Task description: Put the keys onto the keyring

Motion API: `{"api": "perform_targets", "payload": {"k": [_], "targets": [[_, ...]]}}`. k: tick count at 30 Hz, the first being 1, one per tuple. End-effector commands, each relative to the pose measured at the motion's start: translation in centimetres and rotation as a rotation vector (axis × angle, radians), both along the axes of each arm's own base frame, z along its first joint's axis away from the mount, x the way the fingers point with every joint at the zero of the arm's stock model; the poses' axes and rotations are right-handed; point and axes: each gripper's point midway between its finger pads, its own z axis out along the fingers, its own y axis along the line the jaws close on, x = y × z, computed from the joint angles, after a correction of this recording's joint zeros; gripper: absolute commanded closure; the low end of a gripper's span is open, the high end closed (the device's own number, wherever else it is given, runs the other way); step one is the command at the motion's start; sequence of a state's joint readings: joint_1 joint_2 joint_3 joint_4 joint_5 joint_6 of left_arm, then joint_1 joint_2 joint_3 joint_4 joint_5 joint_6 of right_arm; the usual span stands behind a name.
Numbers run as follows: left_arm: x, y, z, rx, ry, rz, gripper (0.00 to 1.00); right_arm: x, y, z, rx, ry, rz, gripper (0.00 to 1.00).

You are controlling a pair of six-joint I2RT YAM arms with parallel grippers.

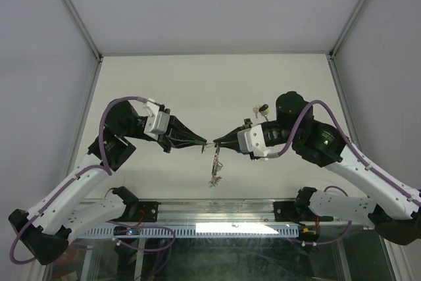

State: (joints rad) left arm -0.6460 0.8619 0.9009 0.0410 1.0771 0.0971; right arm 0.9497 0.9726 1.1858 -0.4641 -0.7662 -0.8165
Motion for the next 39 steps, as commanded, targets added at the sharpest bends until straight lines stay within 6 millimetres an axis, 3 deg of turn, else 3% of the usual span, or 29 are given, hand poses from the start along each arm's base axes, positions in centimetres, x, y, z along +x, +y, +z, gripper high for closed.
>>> {"api": "perform_targets", "payload": {"k": [1, 11, 39], "targets": [[-0.6, 0.4, 2.1, -0.038, -0.081, -0.033, 1.00, -0.7, -0.7, 2.8, 0.043, -0.079, 0.025, 1.00], [-0.8, 0.3, 2.5, -0.037, -0.081, -0.056, 1.00, -1.6, 0.4, 1.5, -0.022, -0.055, 0.075, 1.00], [-2.4, 0.3, 1.8, 0.007, -0.020, -0.208, 1.00, -1.9, 1.2, 1.9, -0.016, -0.103, 0.084, 1.00]]}}
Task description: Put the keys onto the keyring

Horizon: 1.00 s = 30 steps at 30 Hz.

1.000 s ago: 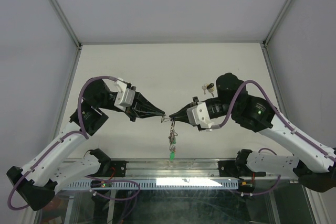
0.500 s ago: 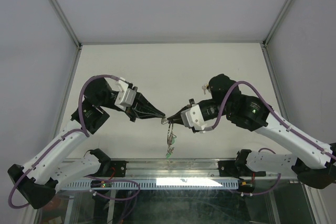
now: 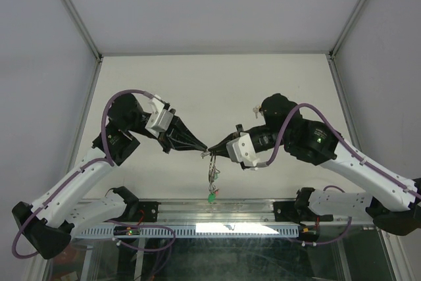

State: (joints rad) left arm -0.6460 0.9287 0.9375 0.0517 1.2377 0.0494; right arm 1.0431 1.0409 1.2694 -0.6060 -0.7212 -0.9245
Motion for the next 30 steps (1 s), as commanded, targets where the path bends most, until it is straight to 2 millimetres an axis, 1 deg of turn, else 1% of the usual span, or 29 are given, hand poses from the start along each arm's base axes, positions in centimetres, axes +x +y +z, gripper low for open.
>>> {"api": "perform_targets", "payload": {"k": [1, 13, 19, 30], "targets": [[-0.8, 0.5, 2.1, -0.041, -0.063, -0.052, 1.00, -0.2, 0.2, 2.9, 0.075, -0.051, 0.014, 1.00], [-1.5, 0.8, 2.5, -0.045, -0.064, -0.087, 1.00, -0.5, 0.0, 2.6, 0.059, -0.035, 0.020, 1.00], [-1.8, 0.9, 2.0, -0.026, -0.039, -0.111, 1.00, -0.8, -0.1, 3.1, 0.070, -0.045, 0.026, 1.00], [-1.7, 0.7, 1.7, -0.001, -0.009, -0.143, 1.00, -1.5, 0.3, 2.8, 0.049, -0.082, 0.047, 1.00]]}}
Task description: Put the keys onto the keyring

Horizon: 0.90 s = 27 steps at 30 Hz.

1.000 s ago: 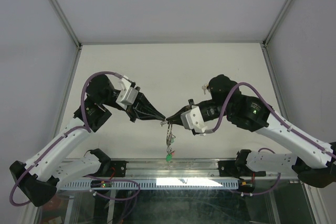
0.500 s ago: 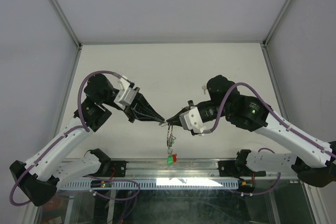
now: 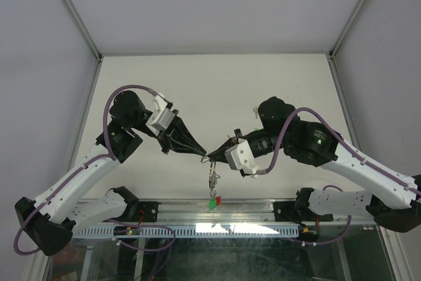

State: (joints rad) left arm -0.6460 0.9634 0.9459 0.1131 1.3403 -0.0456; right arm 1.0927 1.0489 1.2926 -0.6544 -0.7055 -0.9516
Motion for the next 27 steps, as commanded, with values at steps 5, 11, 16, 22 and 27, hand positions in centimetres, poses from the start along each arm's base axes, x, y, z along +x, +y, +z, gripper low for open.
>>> {"api": "perform_targets", "payload": {"k": [5, 11, 16, 22, 27], "targets": [[-0.84, 0.59, 1.61, -0.026, -0.055, -0.065, 1.00, -0.05, 0.39, 2.90, 0.074, -0.078, 0.006, 1.00], [-1.38, 0.75, 1.55, -0.018, -0.051, -0.097, 1.00, 0.11, 0.49, 2.56, 0.063, -0.087, 0.005, 1.00], [-1.36, 0.73, 1.46, -0.015, -0.049, -0.103, 1.00, 0.20, 0.59, 2.43, 0.058, -0.088, 0.006, 1.00], [-1.25, 0.63, 1.20, -0.010, -0.041, -0.102, 1.00, 0.15, 0.71, 2.58, 0.057, -0.089, 0.014, 1.00], [-1.37, 0.66, 1.23, -0.010, -0.041, -0.107, 1.00, 0.19, 0.88, 2.57, 0.057, -0.091, 0.017, 1.00]]}}
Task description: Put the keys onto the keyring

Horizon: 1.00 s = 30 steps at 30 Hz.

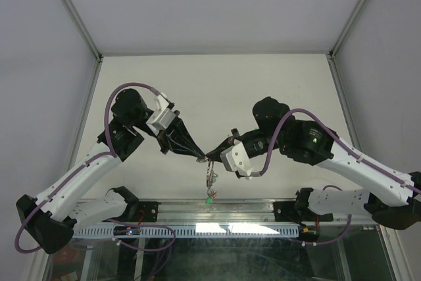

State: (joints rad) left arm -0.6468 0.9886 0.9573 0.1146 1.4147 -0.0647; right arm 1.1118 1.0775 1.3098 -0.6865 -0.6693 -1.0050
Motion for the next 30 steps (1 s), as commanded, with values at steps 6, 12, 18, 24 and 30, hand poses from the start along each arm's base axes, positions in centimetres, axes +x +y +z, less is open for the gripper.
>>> {"api": "perform_targets", "payload": {"k": [6, 12, 18, 24, 30], "targets": [[-0.9, 0.5, 1.3, -0.026, -0.049, -0.059, 1.00, 0.0, 0.4, 3.5, 0.093, -0.054, 0.012, 1.00], [-1.2, 0.6, 1.0, -0.004, -0.027, -0.091, 1.00, 0.0, 0.3, 3.7, 0.086, -0.062, 0.012, 1.00], [-1.0, 0.5, 0.7, 0.009, -0.009, -0.097, 1.00, 0.0, 0.4, 3.7, 0.086, -0.064, 0.018, 1.00], [-1.1, 0.4, 0.5, 0.021, 0.008, -0.106, 1.00, 0.1, 0.5, 3.7, 0.080, -0.066, 0.018, 1.00], [-1.4, 0.3, 0.3, 0.031, 0.022, -0.121, 1.00, 0.1, 0.5, 3.5, 0.074, -0.065, 0.016, 1.00]]}}
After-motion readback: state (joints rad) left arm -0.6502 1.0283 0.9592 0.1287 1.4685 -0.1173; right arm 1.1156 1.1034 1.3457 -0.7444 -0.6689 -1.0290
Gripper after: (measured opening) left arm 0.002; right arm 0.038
